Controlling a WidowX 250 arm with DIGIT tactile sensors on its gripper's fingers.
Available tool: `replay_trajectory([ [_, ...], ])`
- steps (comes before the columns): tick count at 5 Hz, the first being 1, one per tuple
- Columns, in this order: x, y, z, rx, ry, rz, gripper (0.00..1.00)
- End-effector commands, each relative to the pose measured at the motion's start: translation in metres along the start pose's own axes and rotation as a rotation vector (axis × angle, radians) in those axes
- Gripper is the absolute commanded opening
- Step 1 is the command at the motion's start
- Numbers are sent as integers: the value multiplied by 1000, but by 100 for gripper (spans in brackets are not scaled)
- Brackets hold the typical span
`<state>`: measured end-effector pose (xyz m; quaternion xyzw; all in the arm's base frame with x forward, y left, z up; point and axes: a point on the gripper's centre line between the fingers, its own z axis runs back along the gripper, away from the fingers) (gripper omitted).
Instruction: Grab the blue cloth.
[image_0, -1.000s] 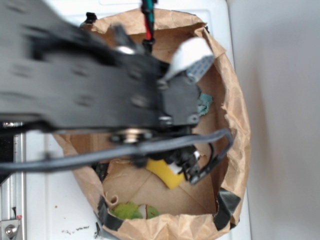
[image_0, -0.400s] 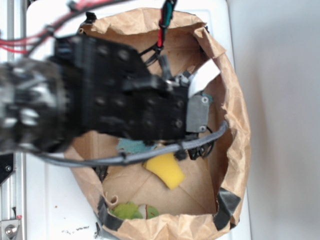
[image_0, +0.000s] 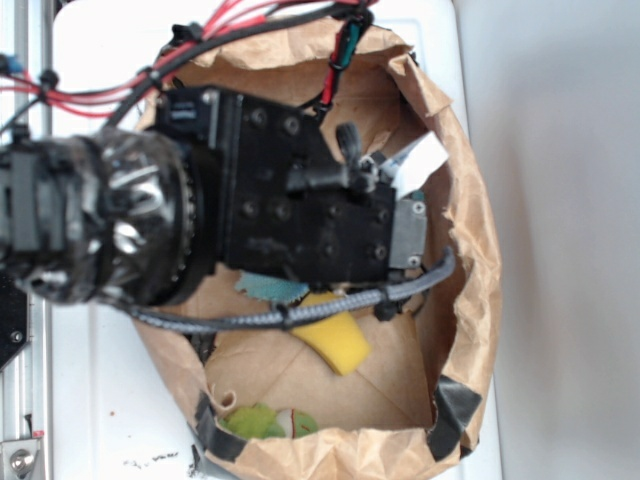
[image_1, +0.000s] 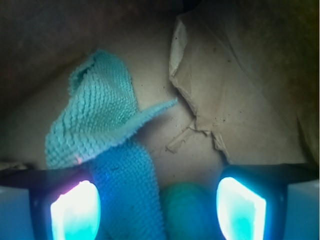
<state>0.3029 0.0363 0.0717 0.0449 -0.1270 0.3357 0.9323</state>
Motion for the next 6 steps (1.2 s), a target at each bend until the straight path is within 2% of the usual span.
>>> replay_trajectory([
  [1,21,-12,31,-133,-1,-16,100],
  [3,22,-6,28,-152,-15,-29,100],
  [6,25,0,27,-142,-18,-8,100],
])
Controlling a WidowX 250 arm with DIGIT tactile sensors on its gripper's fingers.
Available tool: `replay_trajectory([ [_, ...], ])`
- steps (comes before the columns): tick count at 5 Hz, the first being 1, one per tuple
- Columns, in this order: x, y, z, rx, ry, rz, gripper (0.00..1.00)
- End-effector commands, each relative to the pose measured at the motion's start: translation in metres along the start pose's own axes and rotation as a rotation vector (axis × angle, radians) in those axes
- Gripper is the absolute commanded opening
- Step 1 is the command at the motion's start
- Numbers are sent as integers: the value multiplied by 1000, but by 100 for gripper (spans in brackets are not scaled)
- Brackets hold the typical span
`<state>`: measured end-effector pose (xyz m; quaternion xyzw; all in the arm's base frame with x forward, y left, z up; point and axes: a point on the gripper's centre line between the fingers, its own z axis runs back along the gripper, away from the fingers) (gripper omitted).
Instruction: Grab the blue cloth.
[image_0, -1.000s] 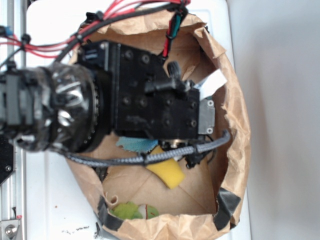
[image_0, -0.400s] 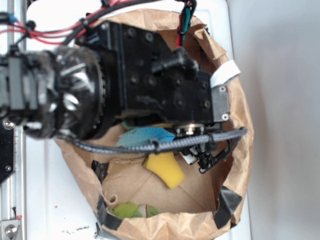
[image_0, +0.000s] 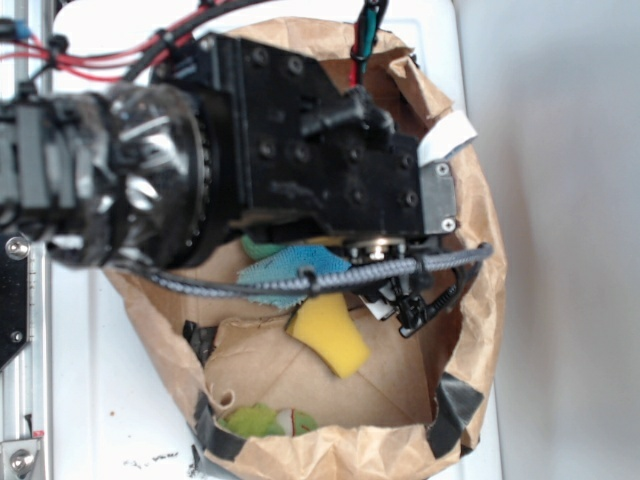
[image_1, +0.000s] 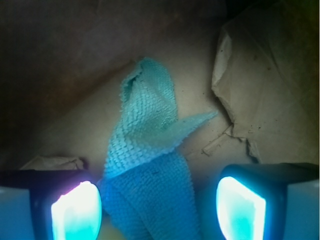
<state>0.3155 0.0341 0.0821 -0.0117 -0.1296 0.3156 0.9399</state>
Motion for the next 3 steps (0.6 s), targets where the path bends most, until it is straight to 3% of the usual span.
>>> replay_trajectory([
  [1,14,8,20,-28,-53,17,100],
  [2,12,2,2,-11,-49,30,100],
  [3,22,-8,-7,-37,-50,38,100],
])
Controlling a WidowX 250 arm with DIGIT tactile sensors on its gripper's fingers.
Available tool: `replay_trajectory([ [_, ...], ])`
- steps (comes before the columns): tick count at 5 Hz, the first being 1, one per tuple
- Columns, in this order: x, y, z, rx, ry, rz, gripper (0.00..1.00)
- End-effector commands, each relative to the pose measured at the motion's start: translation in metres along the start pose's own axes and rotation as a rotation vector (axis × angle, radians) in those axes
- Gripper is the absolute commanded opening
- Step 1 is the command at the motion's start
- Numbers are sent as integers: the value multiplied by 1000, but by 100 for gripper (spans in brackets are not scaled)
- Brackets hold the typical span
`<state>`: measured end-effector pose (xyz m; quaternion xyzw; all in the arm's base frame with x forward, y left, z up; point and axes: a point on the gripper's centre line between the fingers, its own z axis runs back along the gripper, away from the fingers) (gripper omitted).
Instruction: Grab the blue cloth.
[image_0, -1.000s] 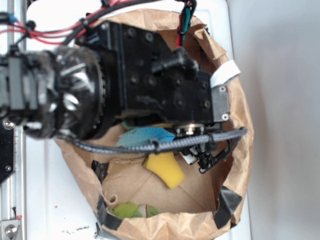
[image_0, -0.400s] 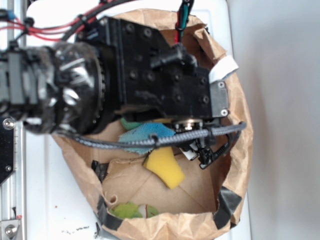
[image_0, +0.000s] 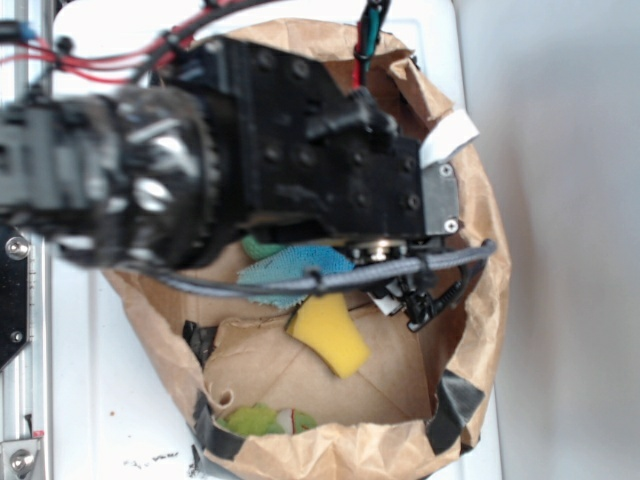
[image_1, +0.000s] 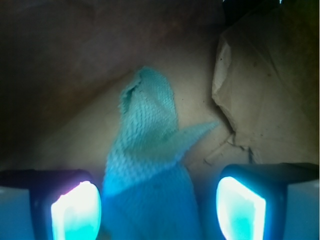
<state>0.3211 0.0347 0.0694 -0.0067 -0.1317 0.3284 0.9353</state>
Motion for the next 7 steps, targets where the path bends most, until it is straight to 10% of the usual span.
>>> replay_trajectory([
  [1,22,-14,1,-61,-68,7,100],
  [2,23,-17,-4,-54,-76,-1,100],
  [3,21,-17,-5,-52,-78,-9,63],
  [4,20,-15,-2,-55,-90,-16,0],
  [7,23,6,52,-83,-11,-108,0],
])
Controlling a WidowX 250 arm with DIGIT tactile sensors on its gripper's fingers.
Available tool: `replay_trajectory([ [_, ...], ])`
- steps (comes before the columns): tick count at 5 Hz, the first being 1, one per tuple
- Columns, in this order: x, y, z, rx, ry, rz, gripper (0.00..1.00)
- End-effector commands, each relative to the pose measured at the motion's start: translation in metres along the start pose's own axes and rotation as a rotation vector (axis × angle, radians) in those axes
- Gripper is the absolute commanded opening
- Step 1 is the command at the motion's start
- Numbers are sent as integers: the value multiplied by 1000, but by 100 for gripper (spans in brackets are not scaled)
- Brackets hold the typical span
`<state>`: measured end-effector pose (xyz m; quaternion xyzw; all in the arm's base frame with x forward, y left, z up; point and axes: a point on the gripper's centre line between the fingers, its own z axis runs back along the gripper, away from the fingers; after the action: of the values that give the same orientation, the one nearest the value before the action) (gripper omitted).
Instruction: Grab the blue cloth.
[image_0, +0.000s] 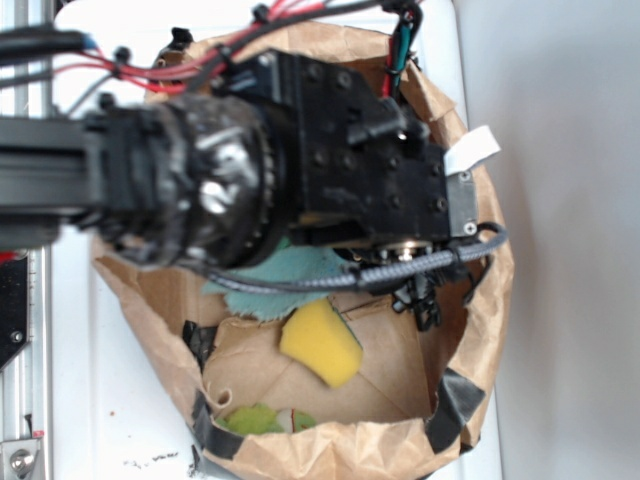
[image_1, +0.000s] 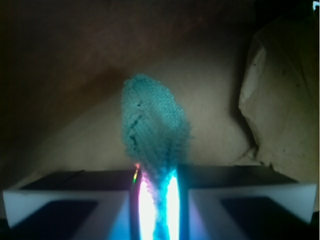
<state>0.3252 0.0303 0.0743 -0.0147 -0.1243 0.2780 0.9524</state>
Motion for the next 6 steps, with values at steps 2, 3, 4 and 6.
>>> replay_trajectory([
  [2,17,32,101,-107,12,-14,0],
  [3,15,34,122,-108,4,0,0],
  [4,7,33,150,-142,-10,-9,0],
  [6,-2,30,178,-168,-73,14,0],
])
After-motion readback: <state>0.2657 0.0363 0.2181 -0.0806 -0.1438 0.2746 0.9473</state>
